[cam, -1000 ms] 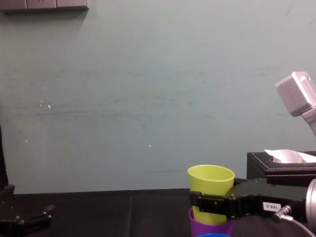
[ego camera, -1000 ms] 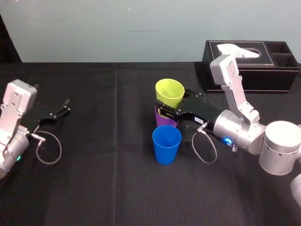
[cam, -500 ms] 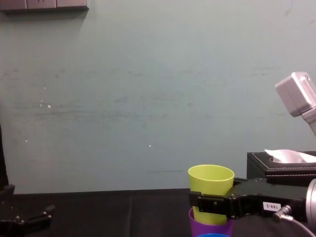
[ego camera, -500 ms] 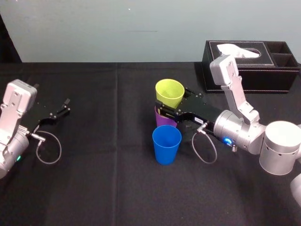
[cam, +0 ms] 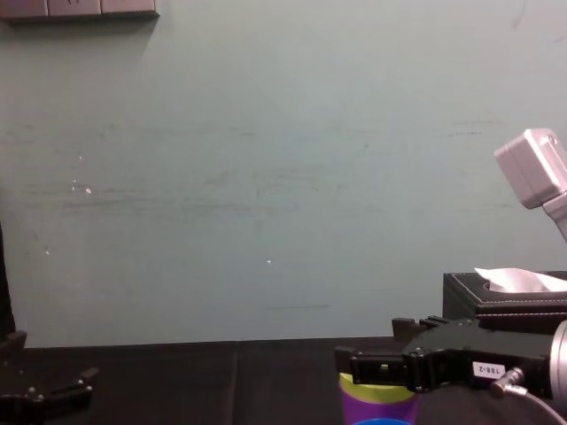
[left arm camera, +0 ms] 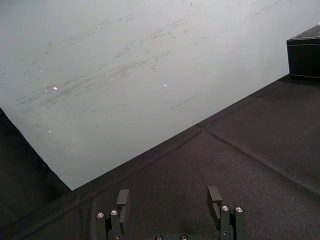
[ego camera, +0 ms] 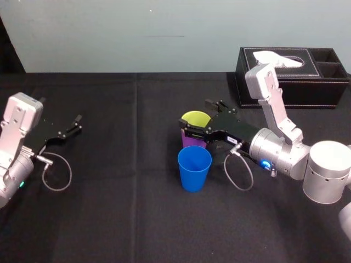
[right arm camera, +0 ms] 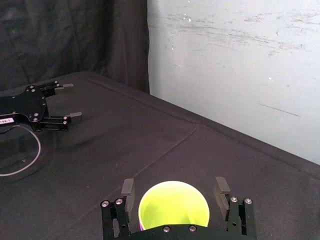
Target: Stack the three plastic cups sequentially using one hand.
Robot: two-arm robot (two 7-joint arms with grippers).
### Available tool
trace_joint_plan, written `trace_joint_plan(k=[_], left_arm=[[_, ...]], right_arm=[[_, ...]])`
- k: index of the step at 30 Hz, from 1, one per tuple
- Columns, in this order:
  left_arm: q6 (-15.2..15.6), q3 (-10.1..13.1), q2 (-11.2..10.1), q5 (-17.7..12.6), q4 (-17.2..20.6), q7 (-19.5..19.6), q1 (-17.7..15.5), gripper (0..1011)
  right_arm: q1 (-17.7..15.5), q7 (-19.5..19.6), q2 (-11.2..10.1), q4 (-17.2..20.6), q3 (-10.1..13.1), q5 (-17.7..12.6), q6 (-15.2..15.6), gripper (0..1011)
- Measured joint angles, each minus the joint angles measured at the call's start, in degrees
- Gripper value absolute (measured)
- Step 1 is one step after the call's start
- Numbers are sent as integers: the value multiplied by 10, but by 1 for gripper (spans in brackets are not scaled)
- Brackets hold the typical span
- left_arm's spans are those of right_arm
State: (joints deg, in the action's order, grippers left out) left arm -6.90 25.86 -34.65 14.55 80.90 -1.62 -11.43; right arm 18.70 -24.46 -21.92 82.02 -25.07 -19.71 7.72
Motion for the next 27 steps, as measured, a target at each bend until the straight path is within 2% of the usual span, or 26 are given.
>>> trace_joint_plan(k=[9,16,19,22,26,27], left_arm=[[0,0,0,0,0,0,0,1011],[0,0,0,0,0,0,0,1011],[0,0,0,0,0,0,0,1011],[0,0,0,0,0,0,0,1011],[0,0,0,0,0,0,0,1012],[0,0,0,0,0,0,0,1012]], right_arm=[[-3,-4,-5,9,4,0,-12,1004],[-18,-5,-19,44,17,-6,-13,1004],[-32,-5,-30,65,23,-13,-5,1004],[-56,-7,-50,92,34,-28,11,1004],[-81,-10,-70,114,44,-40,17,1004],[-96,-11,-82,124,49,-45,17,1004]])
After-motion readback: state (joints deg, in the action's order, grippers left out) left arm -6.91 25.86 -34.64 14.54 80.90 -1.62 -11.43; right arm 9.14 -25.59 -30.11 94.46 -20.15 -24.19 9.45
